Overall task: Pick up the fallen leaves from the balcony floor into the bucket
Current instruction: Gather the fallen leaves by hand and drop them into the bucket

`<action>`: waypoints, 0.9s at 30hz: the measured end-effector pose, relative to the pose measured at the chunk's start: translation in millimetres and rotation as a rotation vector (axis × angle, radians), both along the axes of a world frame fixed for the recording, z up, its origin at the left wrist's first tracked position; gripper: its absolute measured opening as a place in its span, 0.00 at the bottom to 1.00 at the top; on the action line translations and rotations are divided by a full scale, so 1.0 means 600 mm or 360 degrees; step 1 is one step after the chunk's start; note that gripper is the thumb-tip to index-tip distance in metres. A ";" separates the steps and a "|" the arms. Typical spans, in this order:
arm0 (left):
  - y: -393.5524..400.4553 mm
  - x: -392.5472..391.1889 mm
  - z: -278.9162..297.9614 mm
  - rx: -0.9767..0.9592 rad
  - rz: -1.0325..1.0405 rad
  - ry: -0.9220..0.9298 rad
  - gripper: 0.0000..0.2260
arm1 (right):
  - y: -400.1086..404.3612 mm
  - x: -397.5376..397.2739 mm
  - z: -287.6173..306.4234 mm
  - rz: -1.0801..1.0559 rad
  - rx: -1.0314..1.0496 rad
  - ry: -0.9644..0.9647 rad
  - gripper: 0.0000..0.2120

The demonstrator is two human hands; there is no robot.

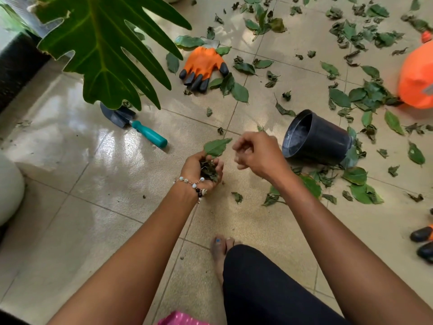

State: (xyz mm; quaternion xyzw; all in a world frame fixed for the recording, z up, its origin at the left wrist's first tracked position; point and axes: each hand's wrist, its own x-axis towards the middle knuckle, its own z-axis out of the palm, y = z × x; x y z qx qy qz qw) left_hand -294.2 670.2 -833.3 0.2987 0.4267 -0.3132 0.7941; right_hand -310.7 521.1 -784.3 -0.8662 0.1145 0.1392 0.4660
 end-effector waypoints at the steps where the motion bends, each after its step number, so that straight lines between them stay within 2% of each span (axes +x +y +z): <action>1: 0.005 0.000 -0.002 0.0029 -0.0008 -0.0009 0.17 | -0.006 -0.008 -0.011 0.0104 -0.0113 0.0141 0.08; 3: 0.014 0.000 -0.005 0.0093 0.0002 -0.0013 0.18 | -0.006 -0.034 -0.044 0.0443 -0.0374 0.0443 0.14; 4: 0.019 0.000 -0.007 0.0121 0.0030 0.0003 0.19 | -0.001 -0.048 -0.062 0.0584 -0.0513 0.0493 0.17; 5: 0.025 0.001 -0.010 0.0148 0.0061 0.0022 0.20 | 0.006 -0.059 -0.077 0.0671 -0.0625 0.0458 0.19; 7: 0.037 0.003 -0.016 0.0249 0.0094 0.0039 0.20 | 0.015 -0.067 -0.099 0.0695 -0.0668 0.0287 0.16; 10: 0.048 0.004 -0.023 0.0482 0.0057 0.0025 0.19 | 0.022 -0.059 -0.106 0.0561 -0.0453 0.0149 0.08; 14: 0.059 0.002 -0.031 0.0656 0.0061 0.0021 0.19 | 0.042 -0.035 -0.101 0.0331 -0.0273 -0.0060 0.09; 16: 0.066 0.003 -0.035 0.0671 0.0087 0.0017 0.18 | 0.060 -0.024 -0.104 0.0526 -0.0400 -0.0215 0.13; 19: 0.074 0.006 -0.037 0.0681 0.0126 0.0004 0.18 | 0.082 -0.028 -0.121 0.1085 -0.0789 -0.0378 0.21; 21: 0.077 0.007 -0.036 0.0687 0.0125 -0.0014 0.18 | 0.083 -0.043 -0.127 0.1334 -0.0981 -0.0563 0.20; 23: 0.077 0.007 -0.037 0.0673 0.0124 -0.0030 0.18 | 0.076 -0.055 -0.133 0.1433 -0.1024 -0.0611 0.18; 25: 0.075 0.005 -0.037 0.0652 0.0112 -0.0035 0.18 | 0.061 -0.059 -0.142 0.1459 -0.1038 -0.0638 0.29; 26: 0.073 0.005 -0.038 0.0647 0.0097 -0.0037 0.18 | 0.057 -0.060 -0.144 0.1396 -0.1009 -0.0664 0.28; 27: 0.072 0.004 -0.037 0.0648 0.0070 -0.0039 0.18 | 0.054 -0.058 -0.141 0.1305 -0.0971 -0.0684 0.22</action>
